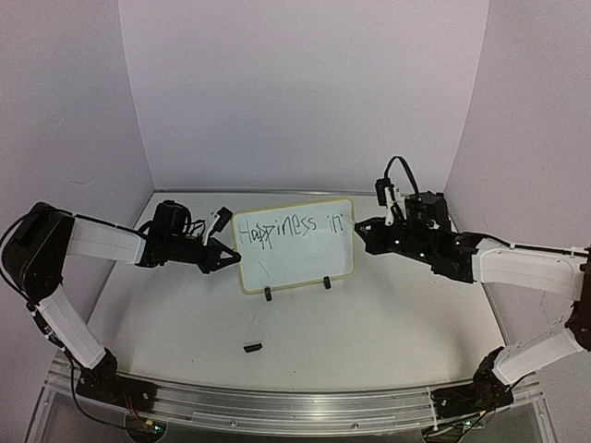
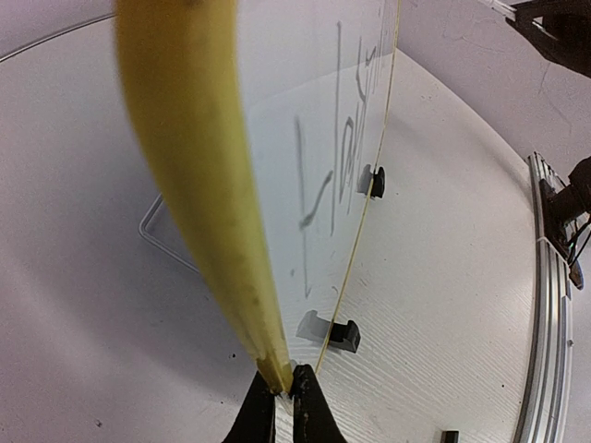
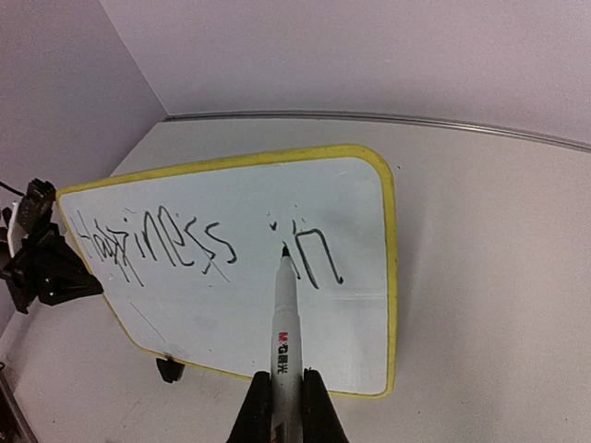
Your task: Write a sentence on the whiteboard
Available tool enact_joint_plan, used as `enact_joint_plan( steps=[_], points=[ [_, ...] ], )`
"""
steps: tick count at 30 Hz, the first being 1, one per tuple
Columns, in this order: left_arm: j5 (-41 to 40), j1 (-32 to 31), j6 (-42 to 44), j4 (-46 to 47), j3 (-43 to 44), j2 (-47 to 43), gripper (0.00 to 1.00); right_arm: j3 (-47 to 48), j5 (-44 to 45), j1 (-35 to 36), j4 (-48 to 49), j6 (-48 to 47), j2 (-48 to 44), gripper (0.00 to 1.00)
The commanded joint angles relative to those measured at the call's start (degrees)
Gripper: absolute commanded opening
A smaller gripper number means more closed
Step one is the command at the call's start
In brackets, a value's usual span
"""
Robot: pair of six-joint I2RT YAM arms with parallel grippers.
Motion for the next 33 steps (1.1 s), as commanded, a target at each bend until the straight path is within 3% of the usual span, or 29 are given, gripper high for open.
enact_joint_plan(
  steps=[1,8,16,25,33],
  points=[
    [-5.2,0.1,1.2,-1.3,1.0,-0.5,0.00,0.8,-6.7,1.8,0.8,-2.3,-2.4,0.00],
    [-5.1,0.1,0.9,-0.8,0.4,-1.0,0.00,4.0,-7.8,9.0,2.0,-3.3,1.6,0.00],
    [-5.3,0.1,1.1,-0.9,0.2,-1.5,0.00,9.4,-12.5,14.1,9.3,-1.2,13.9,0.00],
    [-5.3,0.1,1.2,-1.1,0.2,-1.6,0.00,15.3,-12.3,15.5,12.2,0.5,26.2,0.00],
    [-5.4,0.1,1.4,-1.2,0.2,-1.6,0.00,17.0,-8.0,15.4,12.7,2.1,31.3,0.00]
  ],
)
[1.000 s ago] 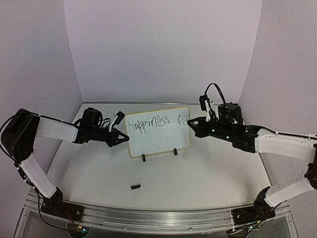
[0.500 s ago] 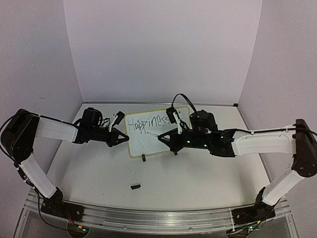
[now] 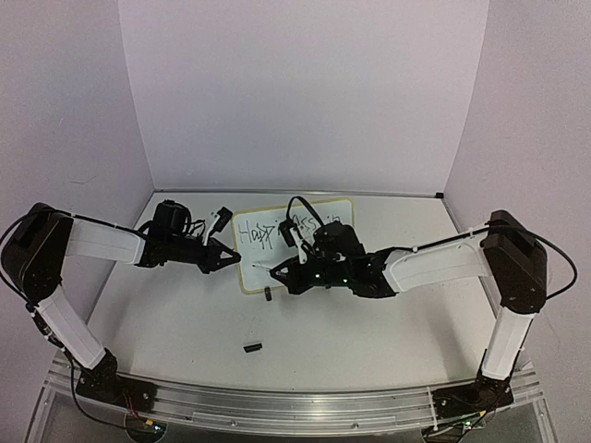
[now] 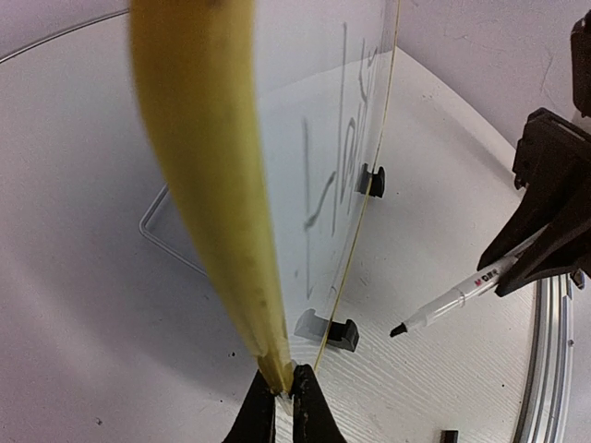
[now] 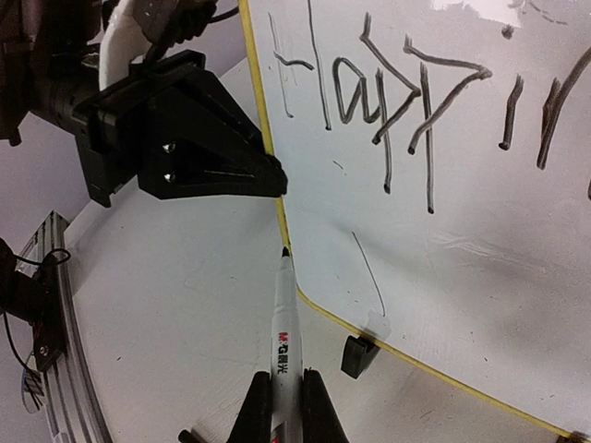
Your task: Write a sentence on the whiteboard
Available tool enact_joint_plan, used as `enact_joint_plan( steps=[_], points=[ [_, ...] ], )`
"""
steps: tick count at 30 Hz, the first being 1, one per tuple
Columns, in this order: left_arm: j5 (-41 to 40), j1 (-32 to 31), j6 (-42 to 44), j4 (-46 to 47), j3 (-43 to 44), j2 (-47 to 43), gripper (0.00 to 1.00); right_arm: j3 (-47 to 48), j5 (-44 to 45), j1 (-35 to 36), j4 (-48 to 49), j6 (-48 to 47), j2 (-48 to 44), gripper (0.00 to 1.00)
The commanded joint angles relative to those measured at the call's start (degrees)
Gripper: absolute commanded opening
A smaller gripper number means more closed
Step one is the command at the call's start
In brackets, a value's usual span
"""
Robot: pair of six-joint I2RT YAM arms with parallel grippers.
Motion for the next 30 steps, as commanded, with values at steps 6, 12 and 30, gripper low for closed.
enact_joint_plan(
  steps=[6,12,30],
  points=[
    [-4.9,0.4,1.4,-0.9,0.3,-1.0,0.00,4.0,3.6,-0.1,2.5,1.7,3.8,0.00],
    [-5.1,0.4,1.6,-1.0,0.2,-1.1,0.00,4.7,4.0,-0.9,2.5,2.3,5.1,0.00],
    [-5.1,0.4,1.6,-0.6,0.3,-0.2,0.00,6.7,-0.8,-1.1,0.1,0.5,8.5,0.00]
  ],
)
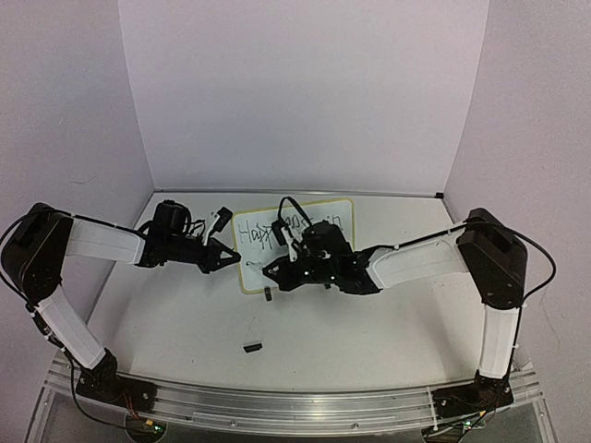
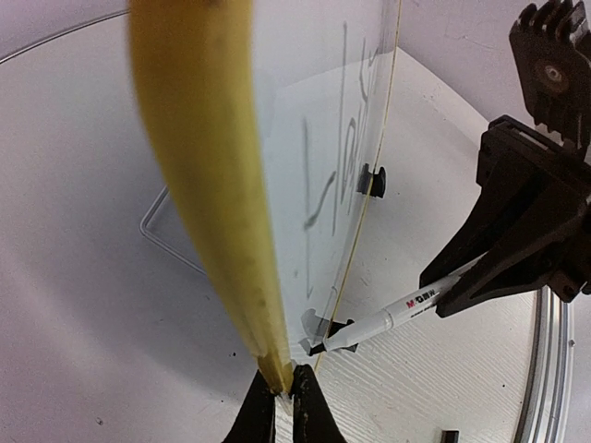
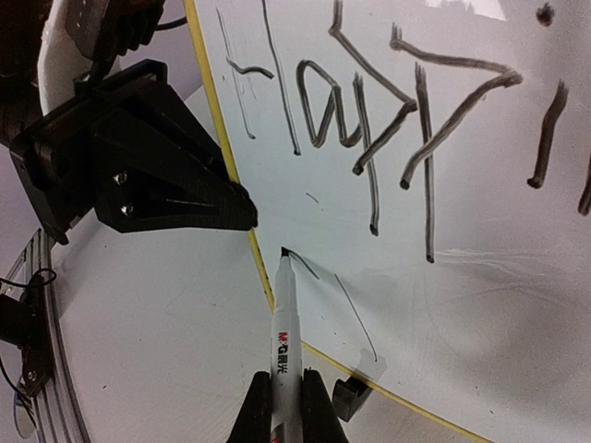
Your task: Write a sentence on the whiteboard
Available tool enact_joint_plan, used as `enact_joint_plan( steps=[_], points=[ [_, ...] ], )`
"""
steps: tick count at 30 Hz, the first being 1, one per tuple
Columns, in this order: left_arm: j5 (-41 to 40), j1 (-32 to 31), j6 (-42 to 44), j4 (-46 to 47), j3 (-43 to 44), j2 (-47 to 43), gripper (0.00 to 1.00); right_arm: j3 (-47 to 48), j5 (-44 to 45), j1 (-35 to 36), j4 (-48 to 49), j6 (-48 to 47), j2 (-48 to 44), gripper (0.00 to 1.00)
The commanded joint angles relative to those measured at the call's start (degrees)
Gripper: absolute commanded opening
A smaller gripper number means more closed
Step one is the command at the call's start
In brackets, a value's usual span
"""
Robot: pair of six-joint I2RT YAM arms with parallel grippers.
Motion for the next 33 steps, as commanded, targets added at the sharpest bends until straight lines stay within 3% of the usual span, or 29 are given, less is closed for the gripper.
enact_joint_plan(
  steps=[1,17,33],
  points=[
    [-5.0,0.4,1.6,-0.6,0.3,-0.2,0.00,0.3,0.1,-0.3,-0.4,-0.5,1.0,0.00],
    [-5.0,0.4,1.5,-0.7,0.2,-0.4,0.00,-2.2,5.3,-0.3,0.3,-1.3,-5.5,0.00],
    [-5.0,0.3,1.5,-0.6,0.1,-0.5,0.00,-3.0,3.3,-0.3,-1.0,-0.2,-2.7,0.00]
  ],
)
